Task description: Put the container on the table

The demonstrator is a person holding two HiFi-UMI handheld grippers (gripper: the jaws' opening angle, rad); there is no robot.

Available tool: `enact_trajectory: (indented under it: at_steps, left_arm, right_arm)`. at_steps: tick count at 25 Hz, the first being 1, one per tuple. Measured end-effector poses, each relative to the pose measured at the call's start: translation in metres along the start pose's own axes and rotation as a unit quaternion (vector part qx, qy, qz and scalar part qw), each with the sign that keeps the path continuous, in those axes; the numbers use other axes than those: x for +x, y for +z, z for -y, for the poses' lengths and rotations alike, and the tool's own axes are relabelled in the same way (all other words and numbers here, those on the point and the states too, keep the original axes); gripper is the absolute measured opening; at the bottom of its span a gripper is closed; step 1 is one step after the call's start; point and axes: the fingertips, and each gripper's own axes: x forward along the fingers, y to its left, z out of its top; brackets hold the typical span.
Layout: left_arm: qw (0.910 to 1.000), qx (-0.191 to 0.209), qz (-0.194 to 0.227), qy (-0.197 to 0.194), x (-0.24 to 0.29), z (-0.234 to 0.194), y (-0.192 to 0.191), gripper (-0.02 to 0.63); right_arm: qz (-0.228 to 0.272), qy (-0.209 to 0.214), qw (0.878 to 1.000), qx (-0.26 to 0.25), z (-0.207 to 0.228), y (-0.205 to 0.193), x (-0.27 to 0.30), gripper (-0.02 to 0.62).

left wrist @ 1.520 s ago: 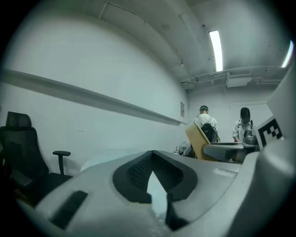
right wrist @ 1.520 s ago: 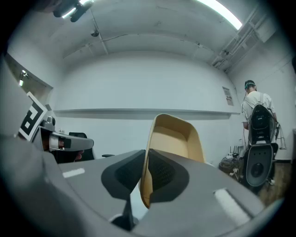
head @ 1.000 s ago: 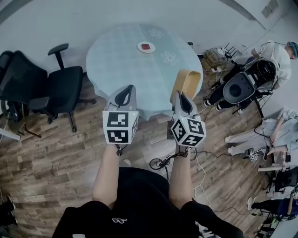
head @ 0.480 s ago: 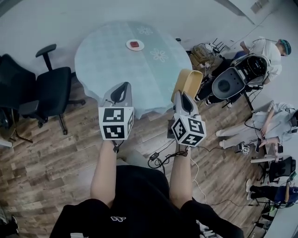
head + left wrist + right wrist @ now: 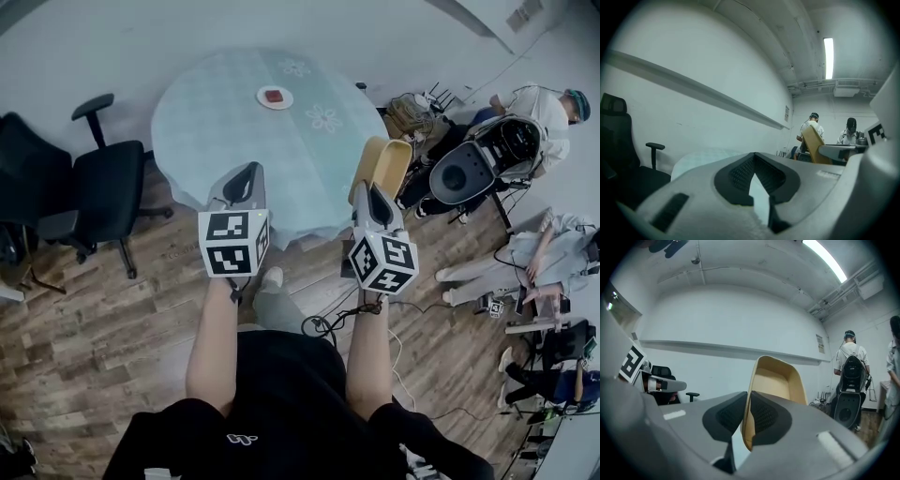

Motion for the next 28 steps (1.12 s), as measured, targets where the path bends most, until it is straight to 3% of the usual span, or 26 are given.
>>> enact_trajectory:
  at_steps: [14,20,24,28]
  left_arm:
    - [0.9985,-0.010,-0.021,0.049,0.086,-0.059,-0.016,0.002]
    - [0.9946,-0.021,-0.075,0.068,0.151,-0.073,-0.058,0.000]
    - [0.9871,-0.031,-0.127,0.092,0.199,-0.094,-0.091,0.001]
    - [0.9801,-0.021,-0.161,0.114,0.256,-0.118,-0.096,0.001]
  right_arm:
    - [-0.015,0.019,0.999,0.028,0.016,-0.033,0.120,0.034]
    - [-0.051,0.024,0.997,0.054,0.049,-0.070,0.193,0.034]
    - [-0.085,0.036,0.993,0.075,0.065,-0.100,0.254,0.034]
    - [-0.104,0.040,0.988,0.105,0.084,-0.121,0.316,0.034]
